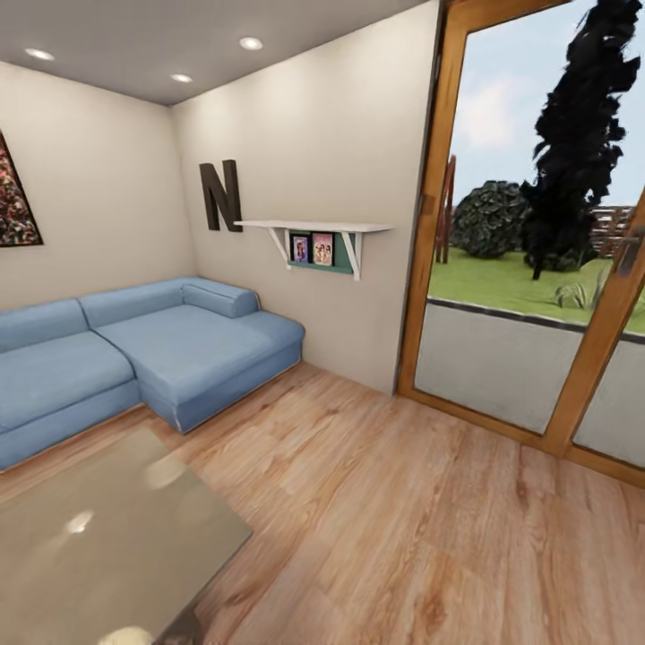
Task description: Place each of the two pumpkins and all three candles from the living room inside a cabinet in the living room (use any cabinet), then make sure every cabinet is closed, and position the cauldron so it is next to a table in the living room.
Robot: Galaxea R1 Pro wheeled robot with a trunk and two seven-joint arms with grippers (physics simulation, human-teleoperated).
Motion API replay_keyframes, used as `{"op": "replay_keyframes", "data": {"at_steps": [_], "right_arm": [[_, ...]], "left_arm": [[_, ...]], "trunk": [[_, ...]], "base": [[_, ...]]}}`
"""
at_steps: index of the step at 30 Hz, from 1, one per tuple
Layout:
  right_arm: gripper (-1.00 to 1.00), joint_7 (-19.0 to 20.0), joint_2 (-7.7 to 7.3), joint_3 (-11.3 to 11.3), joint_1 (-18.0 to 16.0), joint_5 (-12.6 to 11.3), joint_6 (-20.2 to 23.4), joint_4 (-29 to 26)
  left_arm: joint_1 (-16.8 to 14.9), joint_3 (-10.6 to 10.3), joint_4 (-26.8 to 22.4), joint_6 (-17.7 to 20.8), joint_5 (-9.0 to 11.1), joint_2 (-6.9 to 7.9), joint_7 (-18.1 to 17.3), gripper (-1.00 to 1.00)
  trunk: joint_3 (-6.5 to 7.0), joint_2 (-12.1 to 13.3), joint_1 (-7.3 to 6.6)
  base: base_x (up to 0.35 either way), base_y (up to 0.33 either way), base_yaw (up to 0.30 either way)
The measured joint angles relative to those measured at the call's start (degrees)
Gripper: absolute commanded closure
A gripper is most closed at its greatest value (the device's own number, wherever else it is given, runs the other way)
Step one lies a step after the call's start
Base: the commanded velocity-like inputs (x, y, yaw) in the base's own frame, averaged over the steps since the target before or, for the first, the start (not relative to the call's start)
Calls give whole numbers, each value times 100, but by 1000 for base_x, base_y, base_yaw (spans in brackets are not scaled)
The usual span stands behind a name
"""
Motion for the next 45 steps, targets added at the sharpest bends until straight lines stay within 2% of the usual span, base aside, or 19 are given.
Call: {"op": "replay_keyframes", "data": {"at_steps": [24,38,45], "right_arm": [[-100,0,0,0,0,0,2,0],[-100,0,-3,1,0,6,2,0],[-100,0,-7,13,0,6,2,4]], "left_arm": [[0,1,6,0,14,26,25,-100],[0,1,9,0,10,9,19,-100],[0,1,8,0,10,5,20,-100]], "trunk": [[0,0,3],[0,1,3],[0,0,0]], "base": [[-192,0,268],[-307,0,24],[-94,0,0]]}}
